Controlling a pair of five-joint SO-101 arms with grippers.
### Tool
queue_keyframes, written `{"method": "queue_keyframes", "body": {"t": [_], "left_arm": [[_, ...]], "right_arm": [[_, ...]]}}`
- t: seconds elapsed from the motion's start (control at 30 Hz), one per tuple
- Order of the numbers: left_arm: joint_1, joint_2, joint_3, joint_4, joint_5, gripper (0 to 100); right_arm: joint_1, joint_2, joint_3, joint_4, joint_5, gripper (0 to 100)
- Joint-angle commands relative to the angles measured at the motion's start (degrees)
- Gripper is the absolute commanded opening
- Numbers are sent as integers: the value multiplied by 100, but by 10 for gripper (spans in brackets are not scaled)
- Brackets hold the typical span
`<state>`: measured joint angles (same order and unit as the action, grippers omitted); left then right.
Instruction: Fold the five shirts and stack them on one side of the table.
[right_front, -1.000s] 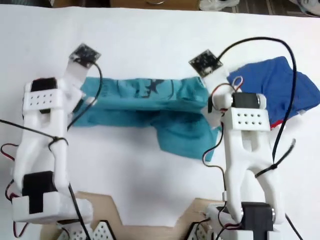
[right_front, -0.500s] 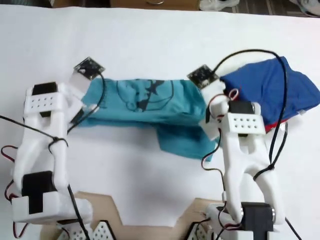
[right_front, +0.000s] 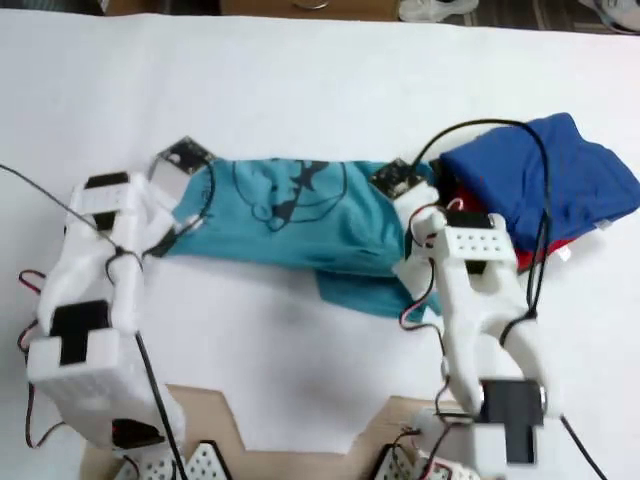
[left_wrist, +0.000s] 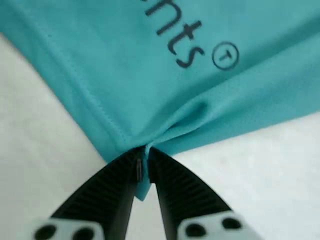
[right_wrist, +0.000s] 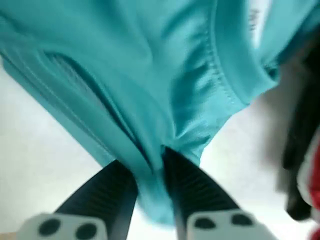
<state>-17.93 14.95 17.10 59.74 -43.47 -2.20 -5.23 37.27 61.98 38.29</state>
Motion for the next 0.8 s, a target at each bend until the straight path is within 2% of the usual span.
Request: {"method": "queue_keyframes", "body": {"t": [0.0,0.07,0.23,0.53,0.77], "left_arm": [[-105,378,-831,-97,-26,63],[-105,598,-1165,35,-26,94],[-105,686,-1815,818,0,123],[-413,686,-3301,2163,-18,121],[-404,738,-4927,3059,105,121]], "right_arm": [[48,611,-519,-84,97,178],[48,963,-765,-66,97,217],[48,1121,-1134,347,105,223],[127,-136,-2444,1780,466,223],[110,-453,-2760,1763,422,223]]}}
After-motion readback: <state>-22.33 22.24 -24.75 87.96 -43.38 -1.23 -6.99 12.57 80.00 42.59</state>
